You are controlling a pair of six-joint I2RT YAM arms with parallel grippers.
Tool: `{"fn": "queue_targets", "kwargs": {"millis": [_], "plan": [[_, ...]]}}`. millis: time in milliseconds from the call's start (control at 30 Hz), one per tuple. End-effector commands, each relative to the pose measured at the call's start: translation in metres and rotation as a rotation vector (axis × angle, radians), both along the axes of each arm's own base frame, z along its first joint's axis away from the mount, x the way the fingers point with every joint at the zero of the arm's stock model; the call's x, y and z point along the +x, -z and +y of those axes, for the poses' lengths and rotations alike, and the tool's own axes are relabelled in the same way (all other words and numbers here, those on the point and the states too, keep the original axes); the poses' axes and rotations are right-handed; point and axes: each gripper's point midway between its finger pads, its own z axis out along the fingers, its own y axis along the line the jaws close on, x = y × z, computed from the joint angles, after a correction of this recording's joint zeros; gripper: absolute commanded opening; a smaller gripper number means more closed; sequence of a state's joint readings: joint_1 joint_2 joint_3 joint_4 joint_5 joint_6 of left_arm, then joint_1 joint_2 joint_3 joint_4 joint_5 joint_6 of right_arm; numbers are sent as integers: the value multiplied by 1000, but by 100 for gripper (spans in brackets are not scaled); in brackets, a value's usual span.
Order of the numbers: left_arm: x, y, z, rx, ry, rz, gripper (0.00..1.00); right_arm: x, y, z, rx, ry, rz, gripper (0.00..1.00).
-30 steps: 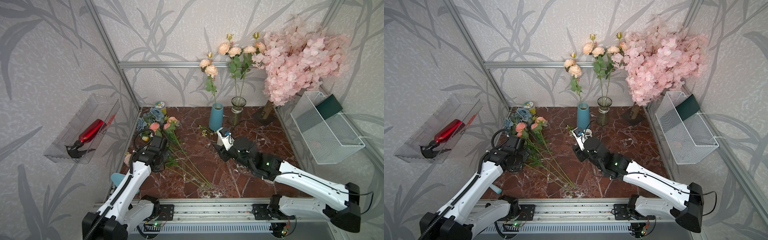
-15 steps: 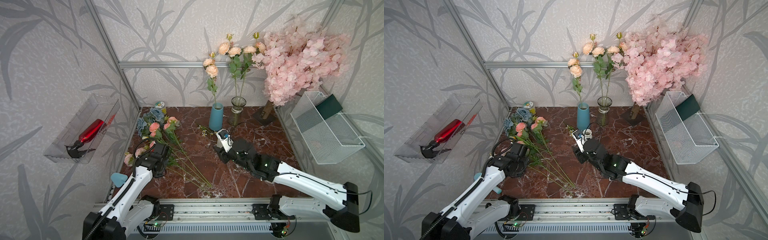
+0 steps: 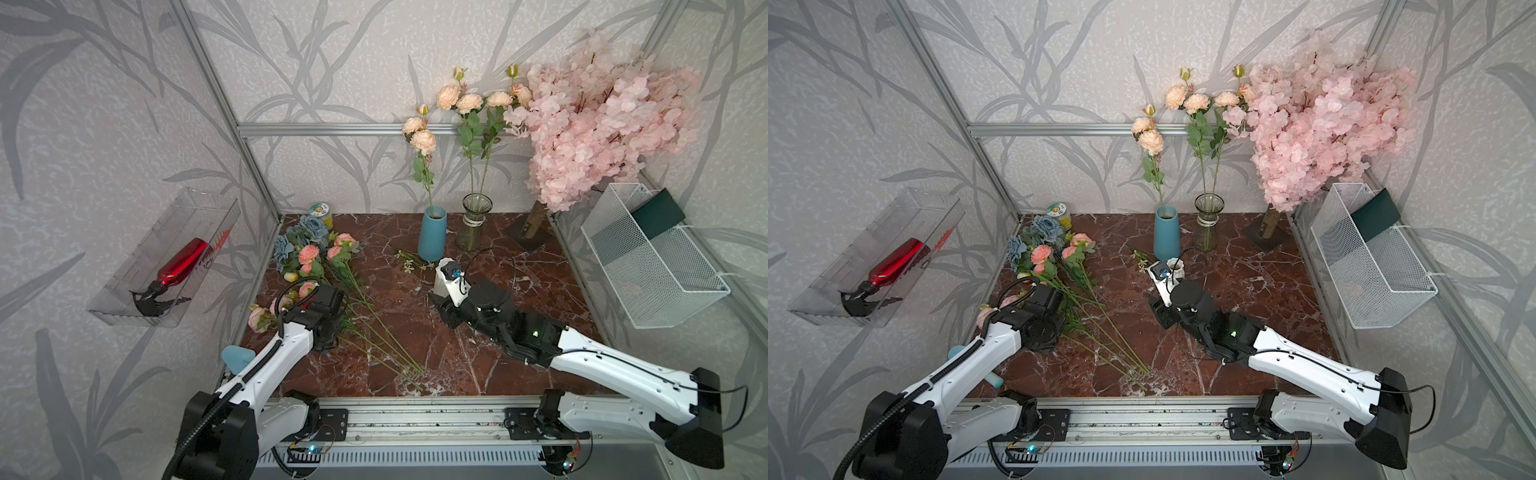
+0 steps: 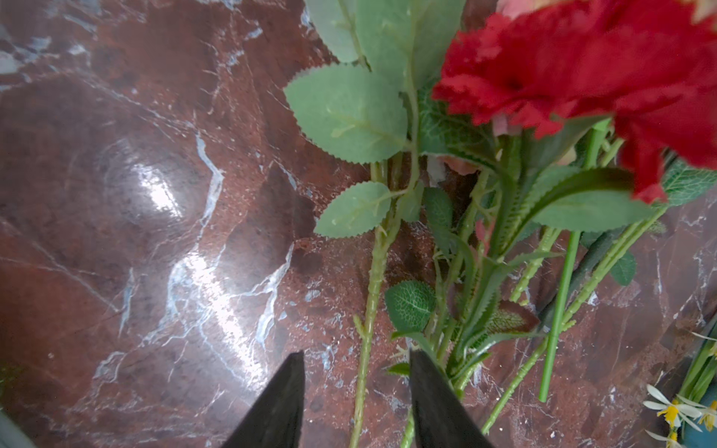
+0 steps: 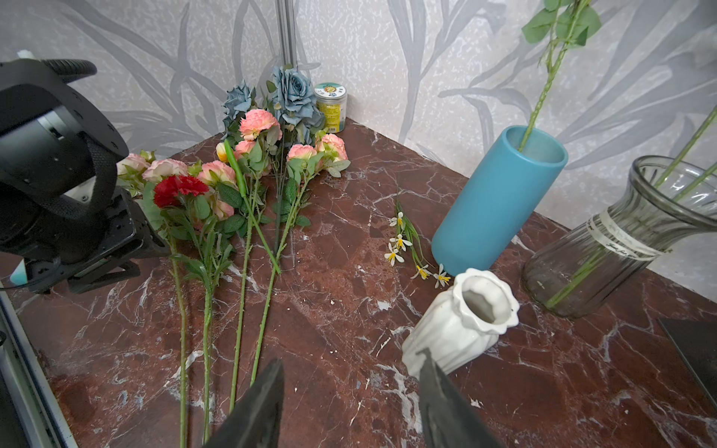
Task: Place the pink flowers into the vase
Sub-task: Pick up the flower at the center of the board.
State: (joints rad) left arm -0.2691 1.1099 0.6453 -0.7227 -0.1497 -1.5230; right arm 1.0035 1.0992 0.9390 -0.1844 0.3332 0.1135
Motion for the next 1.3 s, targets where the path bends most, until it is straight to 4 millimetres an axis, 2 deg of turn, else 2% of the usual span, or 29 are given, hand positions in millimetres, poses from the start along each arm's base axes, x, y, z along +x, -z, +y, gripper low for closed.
{"fn": "queue_targets", "kwargs": {"millis": [0,100,233,667,1267], "plan": [[8,-1,-1,-19,-36,-38,44,-2,-5,-1,31,9,-11,56],[10,-1,1,-6,-44,-39,44,-2,-5,-1,33,6,-11,56],[9,2,6,7,-65,-41,35,-2,-4,-1,33,6,-10,56],[-4,9,21,38,-103,11,34,-1,-2,-1,27,10,-7,56],[20,26,17,24,-77,14,31,-2,1,2,24,-1,-1,56]]}}
